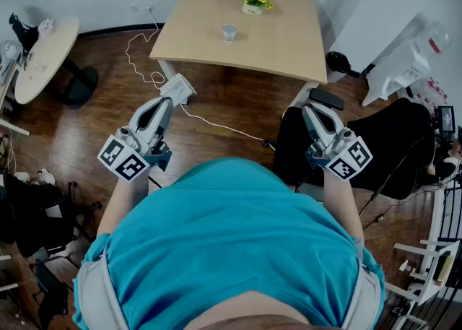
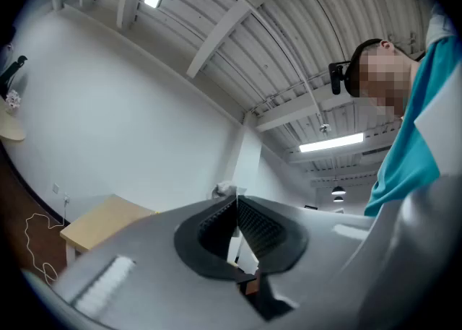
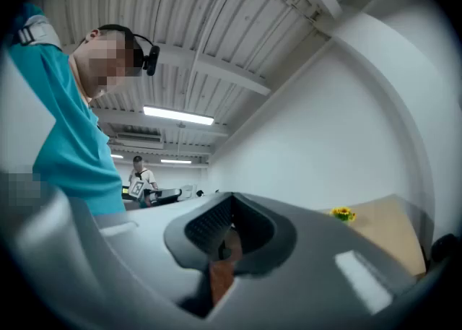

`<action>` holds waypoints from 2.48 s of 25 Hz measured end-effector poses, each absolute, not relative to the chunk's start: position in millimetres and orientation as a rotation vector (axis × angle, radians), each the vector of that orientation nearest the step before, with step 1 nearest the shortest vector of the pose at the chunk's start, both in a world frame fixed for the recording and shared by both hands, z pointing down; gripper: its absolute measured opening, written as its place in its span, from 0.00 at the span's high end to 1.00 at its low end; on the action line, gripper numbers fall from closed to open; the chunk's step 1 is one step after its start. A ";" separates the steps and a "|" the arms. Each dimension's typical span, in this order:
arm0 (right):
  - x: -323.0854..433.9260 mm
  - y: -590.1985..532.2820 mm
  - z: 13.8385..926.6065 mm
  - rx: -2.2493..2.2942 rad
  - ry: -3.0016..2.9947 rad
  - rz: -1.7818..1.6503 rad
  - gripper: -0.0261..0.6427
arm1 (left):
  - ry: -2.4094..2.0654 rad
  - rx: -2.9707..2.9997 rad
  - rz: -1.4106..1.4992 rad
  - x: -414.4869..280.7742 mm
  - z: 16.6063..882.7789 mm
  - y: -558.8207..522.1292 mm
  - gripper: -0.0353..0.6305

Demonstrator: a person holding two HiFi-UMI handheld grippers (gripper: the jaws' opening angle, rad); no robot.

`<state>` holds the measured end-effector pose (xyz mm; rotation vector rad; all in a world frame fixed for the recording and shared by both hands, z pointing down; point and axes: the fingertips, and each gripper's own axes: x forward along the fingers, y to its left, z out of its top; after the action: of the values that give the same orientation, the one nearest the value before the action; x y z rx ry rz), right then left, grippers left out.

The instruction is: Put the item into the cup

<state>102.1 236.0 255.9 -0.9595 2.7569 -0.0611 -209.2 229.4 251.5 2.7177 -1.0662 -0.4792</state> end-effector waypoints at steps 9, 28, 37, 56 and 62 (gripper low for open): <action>126.4 225.8 265.9 -0.908 2.803 -0.048 0.96 | -1.085 2.690 -0.458 -173.9 258.3 218.1 0.94; 18.0 2.2 275.0 -1.126 2.770 -0.089 0.96 | -0.836 2.743 -0.424 -267.9 285.5 -18.4 0.94; 20.1 -91.9 301.0 -1.081 2.799 -0.212 0.96 | -0.855 2.721 -0.310 -247.4 314.0 -121.9 0.94; 91.6 -261.6 365.3 -0.849 2.911 -0.340 0.96 | -0.991 2.715 0.403 -128.3 449.4 -306.5 0.94; 98.8 -285.4 391.4 -0.962 2.870 -0.383 0.96 | -0.837 2.791 0.733 -108.3 495.6 -344.0 0.94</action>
<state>98.8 -285.4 391.4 -0.9619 2.8702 -0.3829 -108.3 -344.0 495.6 2.7912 -0.8366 0.7326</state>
